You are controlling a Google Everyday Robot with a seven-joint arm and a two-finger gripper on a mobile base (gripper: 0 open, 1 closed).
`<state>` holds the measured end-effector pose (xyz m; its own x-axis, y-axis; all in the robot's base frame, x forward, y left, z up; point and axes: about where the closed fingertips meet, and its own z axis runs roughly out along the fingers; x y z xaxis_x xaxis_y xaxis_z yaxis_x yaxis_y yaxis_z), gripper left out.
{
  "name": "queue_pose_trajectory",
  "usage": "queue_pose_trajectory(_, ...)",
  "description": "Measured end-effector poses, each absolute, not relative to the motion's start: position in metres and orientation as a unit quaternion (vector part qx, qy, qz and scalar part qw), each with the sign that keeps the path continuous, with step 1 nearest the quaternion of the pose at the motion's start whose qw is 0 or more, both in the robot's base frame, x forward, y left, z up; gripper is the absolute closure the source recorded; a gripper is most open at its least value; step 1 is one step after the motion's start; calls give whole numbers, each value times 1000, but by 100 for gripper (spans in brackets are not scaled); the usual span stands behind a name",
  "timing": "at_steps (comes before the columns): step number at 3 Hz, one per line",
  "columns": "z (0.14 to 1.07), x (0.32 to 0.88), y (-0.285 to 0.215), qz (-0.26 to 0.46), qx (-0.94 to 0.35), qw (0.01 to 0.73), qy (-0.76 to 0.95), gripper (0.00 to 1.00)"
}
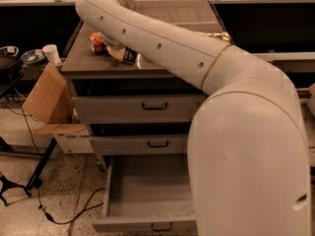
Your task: Pick rxbar chocolate from bottom drawer and place on counter
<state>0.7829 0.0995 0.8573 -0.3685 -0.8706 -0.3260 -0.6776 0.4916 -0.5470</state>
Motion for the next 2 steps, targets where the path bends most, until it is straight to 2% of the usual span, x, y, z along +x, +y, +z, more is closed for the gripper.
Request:
queue_pose_trajectory(1,858,784,97,-161,-479,292,812,15)
queue_pose_trajectory(2,858,783,95,-159,-481,284,814,0)
